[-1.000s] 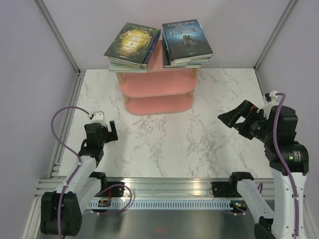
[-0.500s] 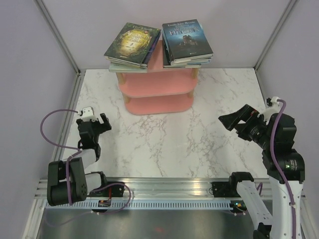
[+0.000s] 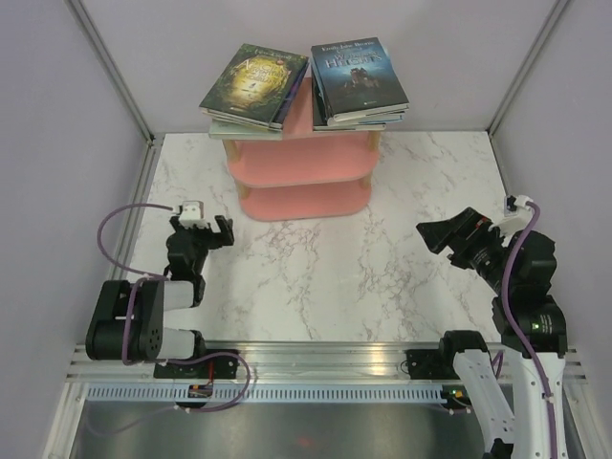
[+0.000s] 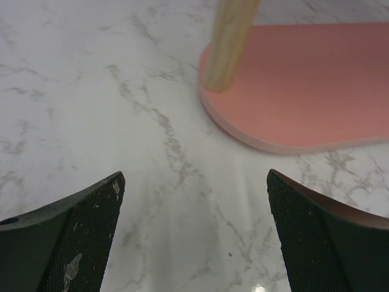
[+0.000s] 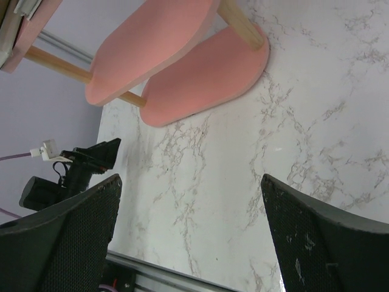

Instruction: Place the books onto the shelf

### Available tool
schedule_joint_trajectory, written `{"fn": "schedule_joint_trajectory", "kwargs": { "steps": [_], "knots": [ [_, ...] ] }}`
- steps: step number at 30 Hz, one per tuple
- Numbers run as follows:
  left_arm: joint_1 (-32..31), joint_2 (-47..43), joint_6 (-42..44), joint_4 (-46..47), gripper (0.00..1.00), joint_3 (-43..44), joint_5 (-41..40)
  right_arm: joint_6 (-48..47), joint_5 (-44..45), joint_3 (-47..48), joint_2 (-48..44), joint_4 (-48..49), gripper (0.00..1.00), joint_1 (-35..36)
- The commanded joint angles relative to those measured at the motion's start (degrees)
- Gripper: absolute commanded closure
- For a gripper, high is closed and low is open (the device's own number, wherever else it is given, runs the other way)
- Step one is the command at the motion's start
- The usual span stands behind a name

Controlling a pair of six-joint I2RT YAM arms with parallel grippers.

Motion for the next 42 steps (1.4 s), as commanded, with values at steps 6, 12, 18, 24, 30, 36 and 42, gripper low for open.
{"fn": "schedule_joint_trajectory", "kwargs": {
  "steps": [6,12,18,24,30,36,42],
  "knots": [
    [-7.21,4.62,7.25,9.73,0.0,-0.27,-10.79,-2.4,0.7,-7.8,-3.32,14.88,0.02,0.23],
    [-7.03,4.71,7.17,9.91,0.0,-0.36,-10.09,-4.68,-6.49,-19.12,-2.36,32.16,0.02,0.23],
    [-6.95,4.53,7.17,9.65,0.0,-0.28,-10.09,-15.81,-2.74,-27.83,5.63,49.66,0.02,0.23],
    [-6.95,4.71,7.17,9.65,0.0,-0.19,-10.0,-20.86,10.51,-32.24,13.28,54.17,0.02,4.09],
    [-6.86,4.71,7.08,9.56,0.0,-0.19,-9.91,-31.22,17.83,-35.75,21.01,62.59,0.02,4.27],
    [-6.77,4.62,7.17,9.65,0.0,-0.27,-9.83,-31.94,22.14,-43.65,32.0,79.99,0.02,4.18],
    [-6.86,4.7,7.17,9.74,0.0,-0.19,-9.91,-31.41,23.73,-39.28,44.37,86.69,0.02,4.18]
  ]
}}
